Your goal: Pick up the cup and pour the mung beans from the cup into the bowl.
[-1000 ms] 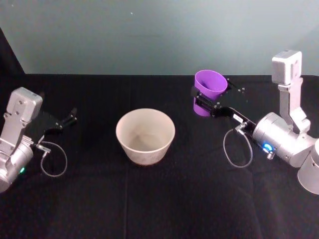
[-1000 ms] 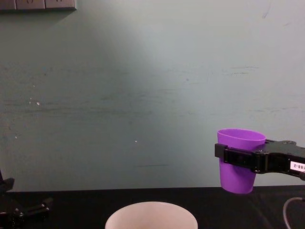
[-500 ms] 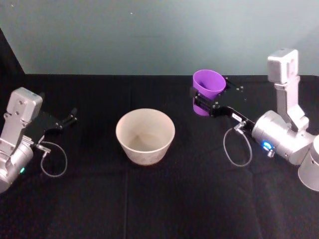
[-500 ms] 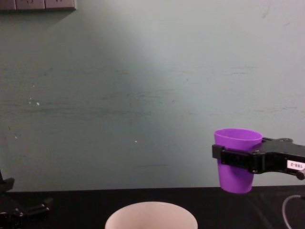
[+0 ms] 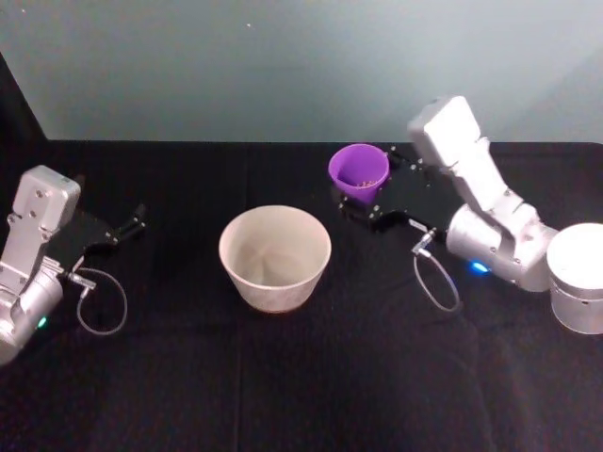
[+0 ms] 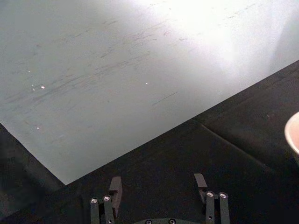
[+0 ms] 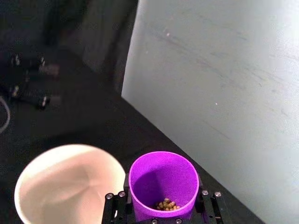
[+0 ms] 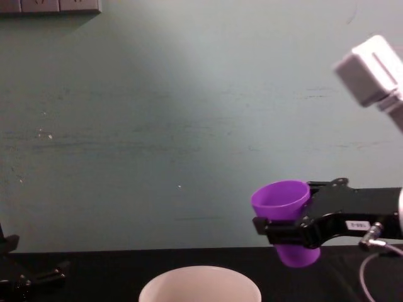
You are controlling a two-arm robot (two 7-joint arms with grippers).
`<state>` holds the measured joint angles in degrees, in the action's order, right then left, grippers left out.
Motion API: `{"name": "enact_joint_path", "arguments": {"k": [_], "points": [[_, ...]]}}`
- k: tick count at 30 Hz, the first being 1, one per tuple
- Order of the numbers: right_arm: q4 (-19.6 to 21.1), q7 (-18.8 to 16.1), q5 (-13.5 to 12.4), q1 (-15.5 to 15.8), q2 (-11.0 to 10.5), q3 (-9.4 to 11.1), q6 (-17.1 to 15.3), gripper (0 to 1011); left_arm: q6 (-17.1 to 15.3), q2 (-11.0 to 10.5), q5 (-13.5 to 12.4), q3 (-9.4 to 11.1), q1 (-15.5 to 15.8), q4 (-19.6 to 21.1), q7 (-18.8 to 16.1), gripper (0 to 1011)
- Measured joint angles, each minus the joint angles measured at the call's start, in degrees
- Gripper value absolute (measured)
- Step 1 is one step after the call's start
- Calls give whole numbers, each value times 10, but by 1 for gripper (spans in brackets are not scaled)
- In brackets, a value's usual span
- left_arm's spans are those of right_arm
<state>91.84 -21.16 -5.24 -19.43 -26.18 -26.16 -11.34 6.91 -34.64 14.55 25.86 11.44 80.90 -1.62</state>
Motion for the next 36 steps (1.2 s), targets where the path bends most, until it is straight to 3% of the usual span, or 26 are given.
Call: {"name": "enact_joint_path", "arguments": {"k": [18, 36], "points": [[31, 3, 192, -57, -6, -97, -77, 726, 0, 0, 0, 0, 0, 0, 0, 1000], [34, -19, 326, -93, 4, -166, -127, 726, 0, 0, 0, 0, 0, 0, 0, 1000]]}}
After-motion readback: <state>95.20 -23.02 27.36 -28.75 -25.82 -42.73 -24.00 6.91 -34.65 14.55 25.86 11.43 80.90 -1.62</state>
